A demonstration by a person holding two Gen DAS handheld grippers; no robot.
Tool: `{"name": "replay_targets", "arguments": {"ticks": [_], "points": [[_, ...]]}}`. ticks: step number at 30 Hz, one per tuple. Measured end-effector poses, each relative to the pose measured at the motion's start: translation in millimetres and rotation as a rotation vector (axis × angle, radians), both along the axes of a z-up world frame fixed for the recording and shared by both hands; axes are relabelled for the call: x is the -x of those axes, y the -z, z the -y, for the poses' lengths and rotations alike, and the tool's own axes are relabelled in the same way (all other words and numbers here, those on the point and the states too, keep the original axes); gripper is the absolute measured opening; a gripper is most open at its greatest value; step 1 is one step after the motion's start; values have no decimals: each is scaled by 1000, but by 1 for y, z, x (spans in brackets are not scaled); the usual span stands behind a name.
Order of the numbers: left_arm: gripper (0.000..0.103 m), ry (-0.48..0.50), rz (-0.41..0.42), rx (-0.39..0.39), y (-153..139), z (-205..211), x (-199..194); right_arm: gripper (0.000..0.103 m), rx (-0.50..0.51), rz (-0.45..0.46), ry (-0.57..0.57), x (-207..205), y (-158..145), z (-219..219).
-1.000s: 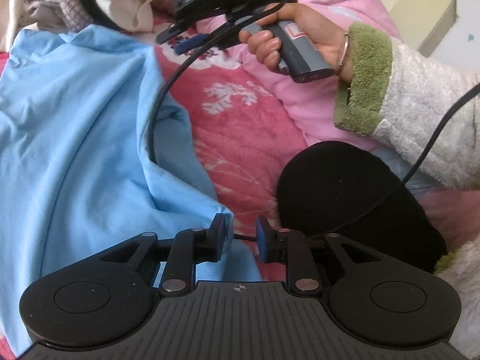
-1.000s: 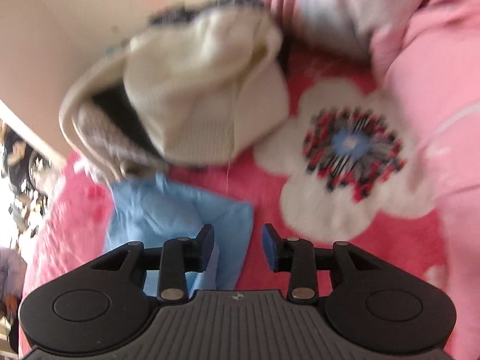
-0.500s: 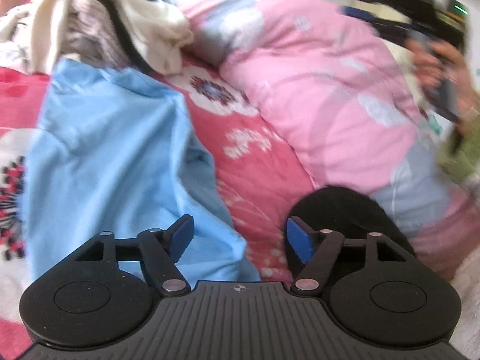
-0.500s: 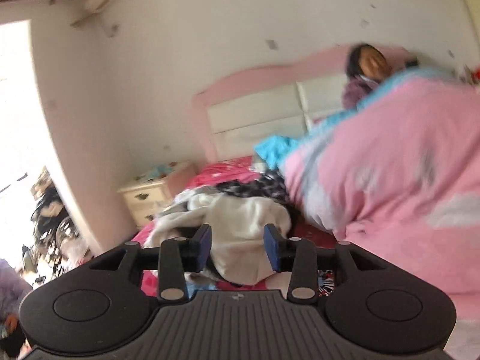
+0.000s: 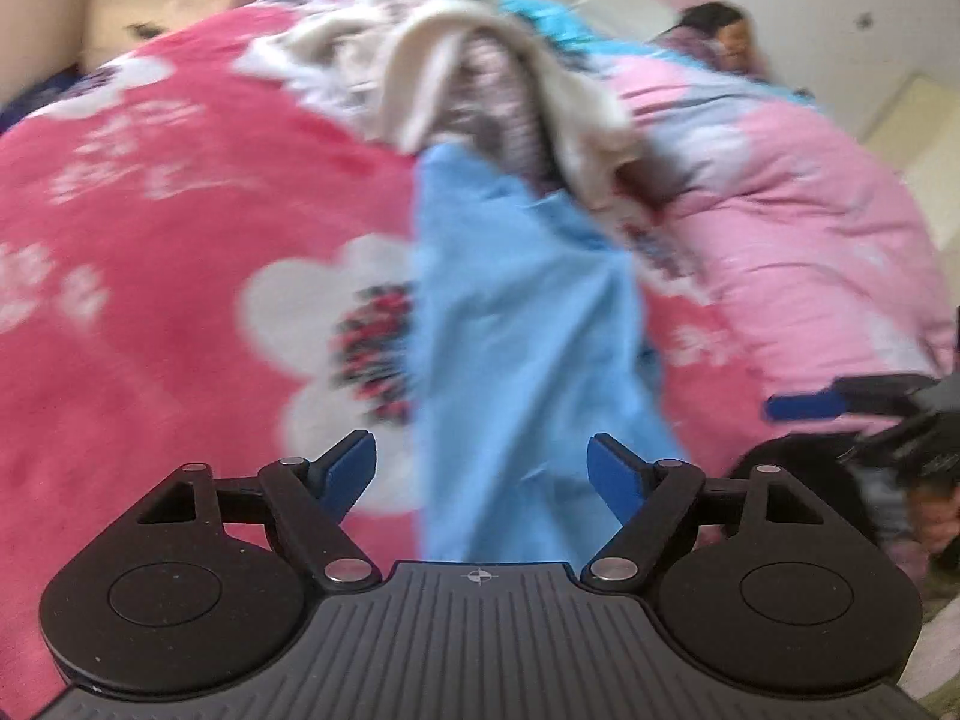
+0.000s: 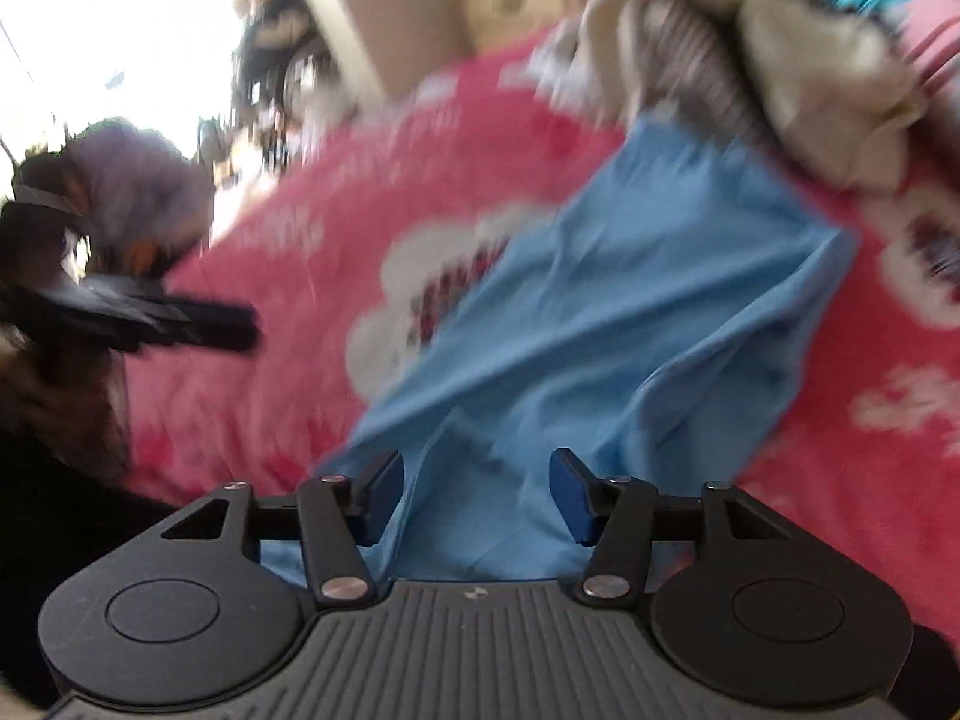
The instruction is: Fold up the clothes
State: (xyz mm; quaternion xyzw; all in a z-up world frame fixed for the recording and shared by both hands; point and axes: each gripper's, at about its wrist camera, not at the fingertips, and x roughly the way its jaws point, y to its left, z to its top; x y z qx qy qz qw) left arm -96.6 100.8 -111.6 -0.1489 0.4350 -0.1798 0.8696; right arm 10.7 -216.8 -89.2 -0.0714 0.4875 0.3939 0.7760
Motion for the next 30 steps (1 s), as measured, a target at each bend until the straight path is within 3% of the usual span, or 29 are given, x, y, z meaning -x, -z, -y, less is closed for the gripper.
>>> {"name": "replay_targets", "arguments": {"ticks": [5, 8, 12, 15, 16, 18, 20, 23, 30], "points": [[74, 99, -48, -116, 3, -6, 5, 53, 80, 22, -102, -5, 38, -35], [72, 238, -64, -153, 11, 6, 4, 53, 122, 42, -182, -4, 50, -50], [66, 498, -59, -205, 19, 33, 8, 49, 169, 39, -255, -4, 66, -62], [64, 699, -59, -225, 20, 51, 13, 32, 191, 39, -283, -4, 70, -65], [64, 752, -73, -226, 22, 56, 14, 20, 196, 37, -280, -5, 70, -65], [61, 852, -99, -228, 25, 66, 18, 5, 187, 25, -275, -3, 67, -62], [60, 920, -116, -233, 30, 74, 25, 5, 175, 19, -268, 0, 61, -58], [59, 962, -104, -268, 40, 84, 35, 4, 152, 10, -246, 8, 48, -49], [55, 876, -63, -313, 66, 91, 47, 4, 136, 11, -212, 49, 3, -17]]}}
